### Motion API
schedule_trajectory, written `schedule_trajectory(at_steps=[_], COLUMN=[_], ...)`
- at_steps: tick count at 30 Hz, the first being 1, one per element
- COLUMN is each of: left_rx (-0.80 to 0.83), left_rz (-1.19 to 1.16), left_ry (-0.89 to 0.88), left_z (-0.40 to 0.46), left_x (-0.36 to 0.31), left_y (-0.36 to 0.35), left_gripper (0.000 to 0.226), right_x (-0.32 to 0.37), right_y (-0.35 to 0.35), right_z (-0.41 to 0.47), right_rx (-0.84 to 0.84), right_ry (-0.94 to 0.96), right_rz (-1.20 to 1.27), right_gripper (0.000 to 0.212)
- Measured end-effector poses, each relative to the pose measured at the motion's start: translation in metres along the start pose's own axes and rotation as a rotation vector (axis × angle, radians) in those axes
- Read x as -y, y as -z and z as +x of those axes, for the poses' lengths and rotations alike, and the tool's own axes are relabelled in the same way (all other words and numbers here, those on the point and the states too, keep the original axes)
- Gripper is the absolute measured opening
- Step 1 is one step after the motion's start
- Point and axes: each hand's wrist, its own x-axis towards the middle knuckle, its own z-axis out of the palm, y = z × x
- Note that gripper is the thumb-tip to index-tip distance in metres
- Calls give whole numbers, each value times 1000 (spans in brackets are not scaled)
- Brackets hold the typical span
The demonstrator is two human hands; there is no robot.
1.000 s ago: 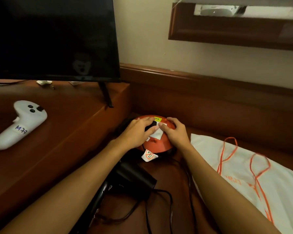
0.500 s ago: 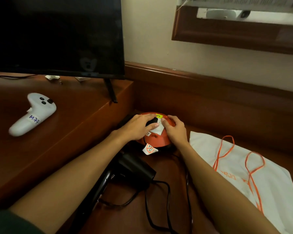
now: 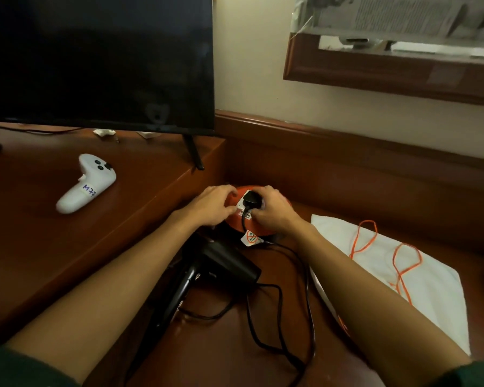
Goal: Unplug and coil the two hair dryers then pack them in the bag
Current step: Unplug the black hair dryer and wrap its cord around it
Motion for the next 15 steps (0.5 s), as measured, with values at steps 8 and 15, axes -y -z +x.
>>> schedule_trajectory(at_steps=[8, 15], left_rx=[295, 288], left_rz=[81, 40], left_ry=[27, 18], left_z=[14, 17], left_x=[6, 12], left_y=[-12, -20], left_gripper=[68, 66], right_x=[2, 0], right_y=[16, 21], right_z=[18, 26], right_rx=[141, 119], right_ry=[-4, 28], right_rz=[-47, -108], right_gripper=[51, 36])
